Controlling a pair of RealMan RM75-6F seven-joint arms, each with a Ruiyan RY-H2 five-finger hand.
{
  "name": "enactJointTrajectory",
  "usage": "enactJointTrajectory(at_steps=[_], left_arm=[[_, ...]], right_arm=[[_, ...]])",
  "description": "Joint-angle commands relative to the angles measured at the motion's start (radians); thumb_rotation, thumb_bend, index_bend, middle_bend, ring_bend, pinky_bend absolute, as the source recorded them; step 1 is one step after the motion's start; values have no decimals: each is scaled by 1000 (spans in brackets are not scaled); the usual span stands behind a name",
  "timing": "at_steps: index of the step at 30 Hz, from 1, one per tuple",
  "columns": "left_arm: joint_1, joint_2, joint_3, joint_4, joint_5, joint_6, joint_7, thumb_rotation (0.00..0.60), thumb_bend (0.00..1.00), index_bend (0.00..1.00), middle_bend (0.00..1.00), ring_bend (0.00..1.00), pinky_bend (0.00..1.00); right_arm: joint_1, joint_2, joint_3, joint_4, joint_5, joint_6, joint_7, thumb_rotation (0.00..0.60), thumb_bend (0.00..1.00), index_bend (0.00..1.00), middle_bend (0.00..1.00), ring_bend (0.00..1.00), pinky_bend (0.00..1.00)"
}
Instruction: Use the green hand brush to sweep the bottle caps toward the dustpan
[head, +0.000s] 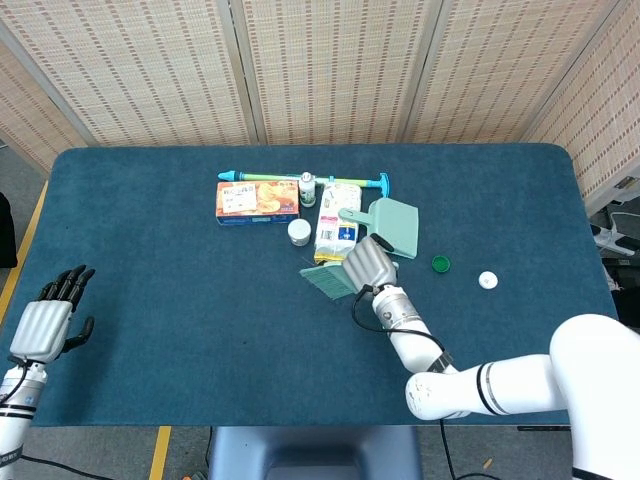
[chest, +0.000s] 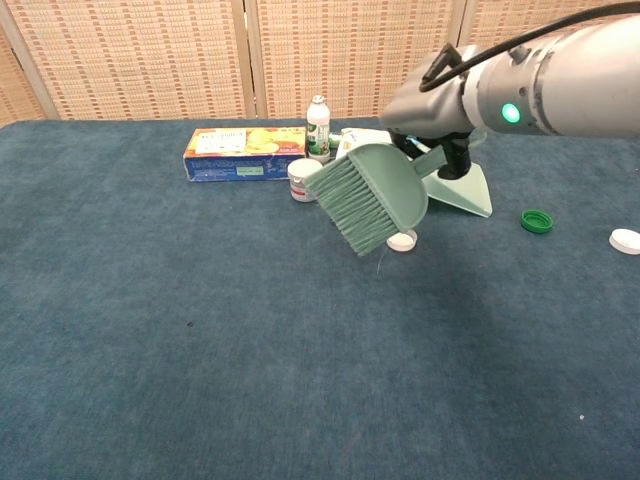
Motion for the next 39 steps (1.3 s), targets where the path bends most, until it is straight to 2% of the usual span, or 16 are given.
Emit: enactJointTrajectory(at_steps=[1, 4, 12, 31, 39], left_arm=[[1, 2, 1, -3, 2, 2, -1, 600, 466, 0, 0, 48, 173], [1, 4, 1, -4, 2, 2, -2, 600, 466, 0, 0, 48, 173], [-2, 0, 0, 1, -4, -7, 1, 600, 465, 0, 0, 48, 173], [-3, -8, 1, 10, -6, -11, 9, 600, 465, 0, 0, 48, 173], [-1, -11, 5, 10, 0, -6, 11, 600, 465, 0, 0, 48, 173]], right_arm=[[2, -78, -54, 102, -183, -3, 12, 600, 400, 1000, 887, 610, 517], [-11, -110, -84, 166, -256, -9, 26, 600, 401, 1000, 887, 611, 517], [-33, -150, -112, 262, -301, -45, 44, 600, 401, 1000, 887, 611, 517], [-47, -124, -162, 297, -272, -45, -55, 600, 400, 1000, 887, 610, 518], [-76, -76, -171, 255, -291, -29, -25, 600, 400, 1000, 887, 610, 519]])
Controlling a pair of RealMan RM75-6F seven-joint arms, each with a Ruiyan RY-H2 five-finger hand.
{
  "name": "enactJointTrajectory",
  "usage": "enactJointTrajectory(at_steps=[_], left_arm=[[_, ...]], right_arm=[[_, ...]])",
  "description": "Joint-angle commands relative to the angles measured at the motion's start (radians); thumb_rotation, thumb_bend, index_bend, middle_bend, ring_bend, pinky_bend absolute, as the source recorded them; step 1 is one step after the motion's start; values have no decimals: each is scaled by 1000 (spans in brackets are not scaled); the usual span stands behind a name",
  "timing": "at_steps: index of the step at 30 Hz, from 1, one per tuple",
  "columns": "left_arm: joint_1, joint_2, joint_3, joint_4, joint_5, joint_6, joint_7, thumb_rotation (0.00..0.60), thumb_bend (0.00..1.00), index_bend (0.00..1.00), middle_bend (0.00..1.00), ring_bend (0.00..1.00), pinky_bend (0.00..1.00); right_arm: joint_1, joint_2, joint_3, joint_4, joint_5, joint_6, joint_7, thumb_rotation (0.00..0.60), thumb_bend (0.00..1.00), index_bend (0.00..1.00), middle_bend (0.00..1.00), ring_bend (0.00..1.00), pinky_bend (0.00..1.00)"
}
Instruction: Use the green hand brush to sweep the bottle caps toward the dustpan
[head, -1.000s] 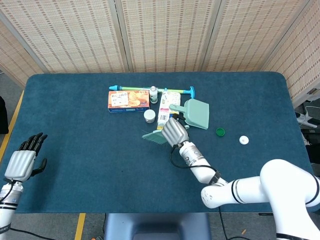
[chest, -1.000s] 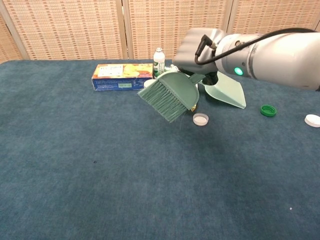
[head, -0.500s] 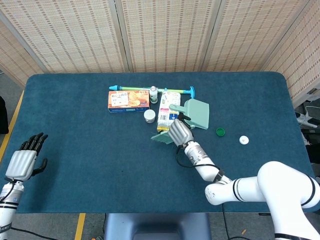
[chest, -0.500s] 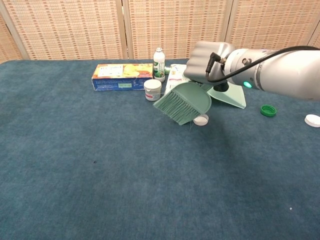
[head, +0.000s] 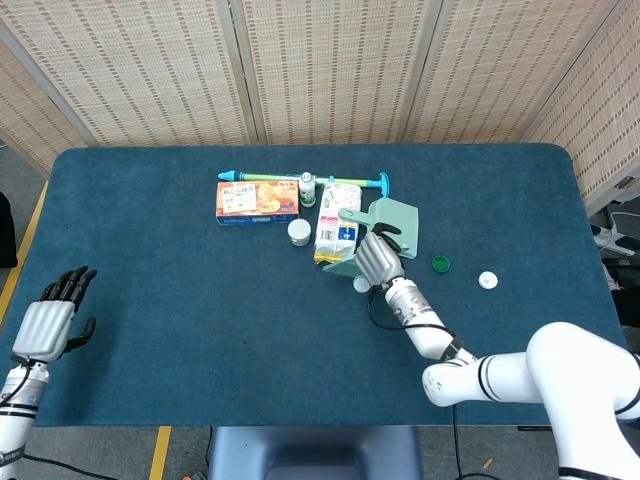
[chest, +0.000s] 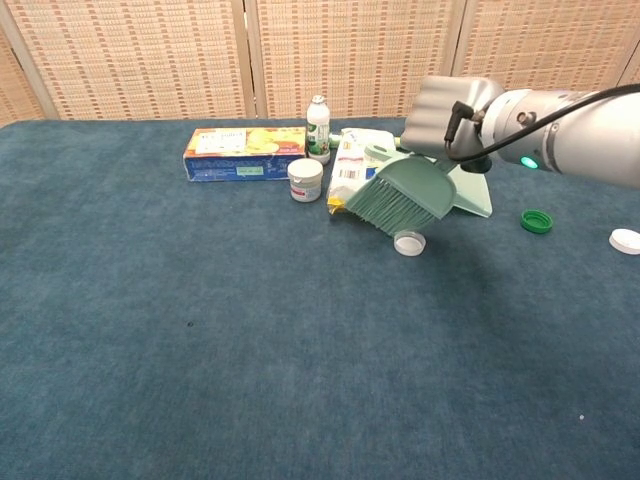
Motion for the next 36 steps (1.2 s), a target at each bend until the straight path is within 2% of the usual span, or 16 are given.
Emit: enactJointTrajectory(at_steps=[1, 10, 15, 18, 21, 24, 27, 31, 36], left_arm=[[3, 5, 4, -9, 5, 5, 3, 600, 465, 0, 0, 48, 173], [-1, 5, -1, -18, -3, -1, 16, 600, 464, 0, 0, 48, 173], [-1, 8, -2, -20, -5, -1, 14, 600, 465, 0, 0, 48, 173], [0, 8, 1, -13, -7, -8, 8, 600, 465, 0, 0, 48, 173], [-3, 7, 3, -16, -8, -18, 11, 600, 464, 0, 0, 49, 173], [-6, 7, 5, -21, -6, -24, 16, 600, 465, 0, 0, 51, 173], [-6, 9, 7, -24, -3, -22, 13, 600, 465, 0, 0, 52, 173], [-5, 15, 8, -28, -2, -21, 6, 600, 465, 0, 0, 51, 173], [-3, 21, 11, -33, 3, -20, -3, 600, 465, 0, 0, 51, 174]], right_arm=[[-14, 21, 0, -20, -27, 11, 24, 600, 400, 1000, 887, 610, 519], [-52, 67, 49, -86, -142, 46, 144, 600, 401, 1000, 887, 611, 521], [-50, 84, 66, -146, -102, 36, 129, 600, 400, 1000, 887, 611, 521], [-35, 111, 97, -220, 7, 24, 117, 600, 400, 1000, 887, 611, 521], [10, 137, 130, -288, 132, 48, 52, 600, 400, 1000, 887, 612, 521], [84, 141, 184, -360, 342, 147, -65, 600, 400, 1000, 887, 612, 521], [165, 126, 267, -403, 558, 247, -158, 600, 400, 1000, 887, 611, 521], [254, 87, 380, -398, 844, 353, -252, 600, 400, 1000, 887, 611, 521], [295, 42, 496, -332, 1079, 378, -302, 600, 399, 1000, 887, 612, 521]])
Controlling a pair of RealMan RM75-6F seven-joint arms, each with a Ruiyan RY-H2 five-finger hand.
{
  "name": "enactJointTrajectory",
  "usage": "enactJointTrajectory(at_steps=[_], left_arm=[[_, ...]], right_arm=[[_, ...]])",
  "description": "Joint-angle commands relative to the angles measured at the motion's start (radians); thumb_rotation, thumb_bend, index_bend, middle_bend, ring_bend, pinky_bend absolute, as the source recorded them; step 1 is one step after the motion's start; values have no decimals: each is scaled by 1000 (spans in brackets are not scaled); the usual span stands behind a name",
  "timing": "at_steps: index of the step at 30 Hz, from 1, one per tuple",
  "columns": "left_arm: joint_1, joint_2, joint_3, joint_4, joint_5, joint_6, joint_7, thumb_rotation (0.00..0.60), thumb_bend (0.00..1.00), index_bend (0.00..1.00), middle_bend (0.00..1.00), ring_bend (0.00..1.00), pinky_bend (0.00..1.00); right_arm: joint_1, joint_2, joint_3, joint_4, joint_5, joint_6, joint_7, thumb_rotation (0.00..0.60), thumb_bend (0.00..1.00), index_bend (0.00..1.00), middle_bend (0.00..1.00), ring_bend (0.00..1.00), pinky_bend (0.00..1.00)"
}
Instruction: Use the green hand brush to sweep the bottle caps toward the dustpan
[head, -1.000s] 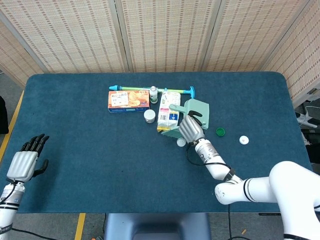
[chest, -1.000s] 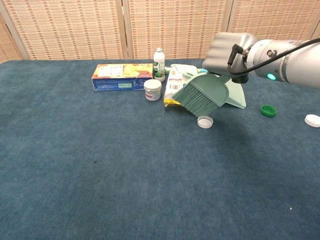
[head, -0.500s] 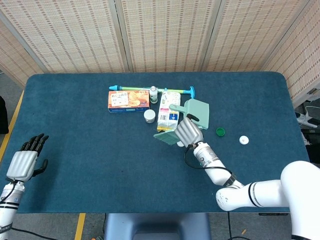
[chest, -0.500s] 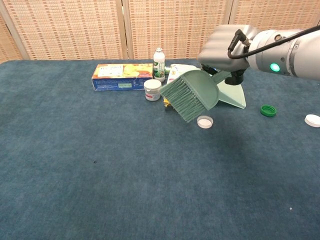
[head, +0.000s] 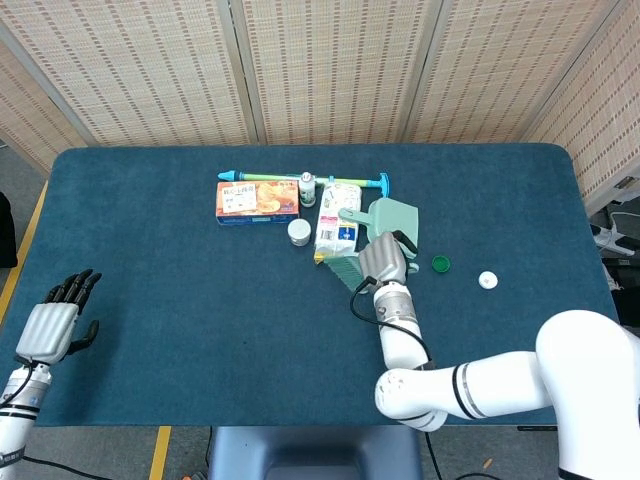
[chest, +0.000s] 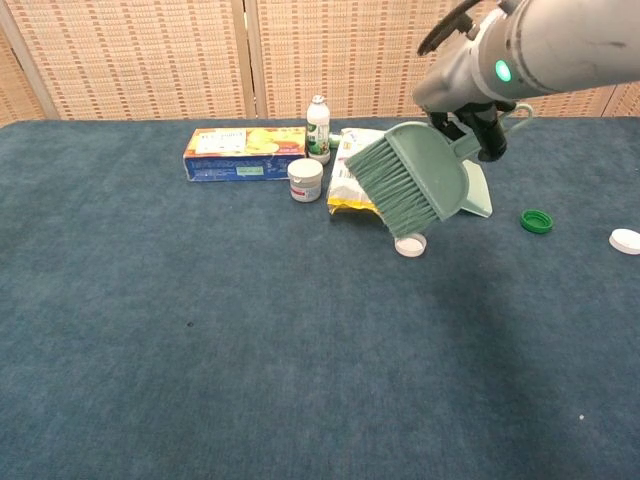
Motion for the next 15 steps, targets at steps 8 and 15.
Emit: enactJointTrajectory(at_steps=[8, 15], left_arm=[[0, -2, 5, 11, 10, 1, -19, 600, 465, 0, 0, 52, 174], [0, -1, 5, 11, 10, 0, -20, 600, 465, 0, 0, 52, 173]], right_arm=[[65, -80, 295, 213, 489, 28, -165, 600, 399, 1000, 887, 611, 521], [57, -121, 320, 319, 509, 17, -209, 600, 398, 1000, 887, 612, 521]])
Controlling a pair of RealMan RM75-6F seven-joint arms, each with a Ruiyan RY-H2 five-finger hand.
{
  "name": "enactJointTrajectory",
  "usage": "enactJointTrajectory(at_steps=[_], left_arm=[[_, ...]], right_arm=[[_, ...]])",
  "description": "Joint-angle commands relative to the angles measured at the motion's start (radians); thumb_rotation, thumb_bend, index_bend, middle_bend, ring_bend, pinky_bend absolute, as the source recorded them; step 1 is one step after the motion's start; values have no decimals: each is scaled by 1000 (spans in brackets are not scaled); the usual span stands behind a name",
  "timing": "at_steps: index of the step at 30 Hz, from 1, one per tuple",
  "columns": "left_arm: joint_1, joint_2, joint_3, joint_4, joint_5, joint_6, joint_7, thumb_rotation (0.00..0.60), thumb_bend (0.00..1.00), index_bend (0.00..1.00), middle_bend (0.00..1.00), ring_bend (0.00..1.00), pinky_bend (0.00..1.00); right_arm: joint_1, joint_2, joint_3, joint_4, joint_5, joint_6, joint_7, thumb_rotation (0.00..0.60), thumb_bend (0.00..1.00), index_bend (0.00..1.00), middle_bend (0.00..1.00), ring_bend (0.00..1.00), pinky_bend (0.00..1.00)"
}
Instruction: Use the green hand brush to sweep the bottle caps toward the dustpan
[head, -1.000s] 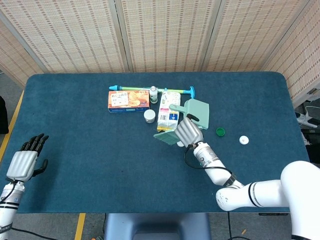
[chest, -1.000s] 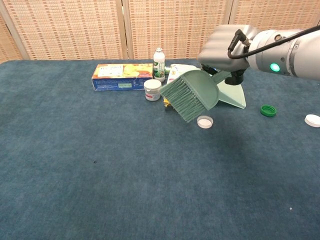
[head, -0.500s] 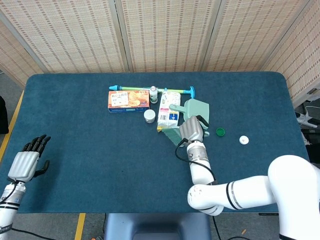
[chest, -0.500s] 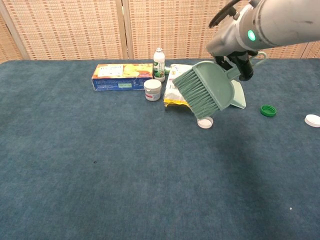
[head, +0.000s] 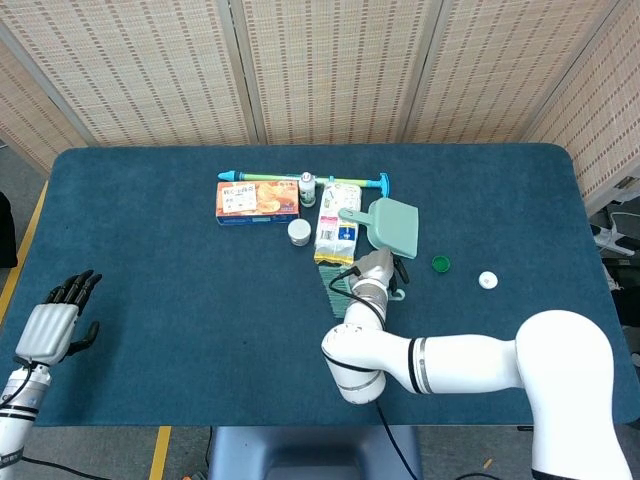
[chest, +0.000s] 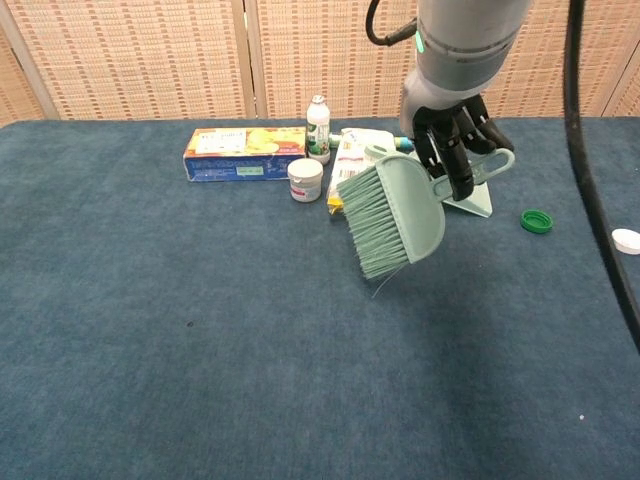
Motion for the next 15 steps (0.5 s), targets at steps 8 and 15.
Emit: enactJointTrajectory(at_steps=[8, 15], left_arm=[[1, 0, 0, 4, -2, 0, -4, 600, 465, 0, 0, 52, 173], [-1, -2, -3, 6, -5, -2, -1, 600, 464, 0, 0, 52, 173]], right_arm=[[-27, -109, 25, 206, -15, -21, -99, 600, 399, 1000, 887, 611, 521], [-70, -149, 27, 271, -64, -38, -142, 600, 398, 1000, 887, 612, 521]])
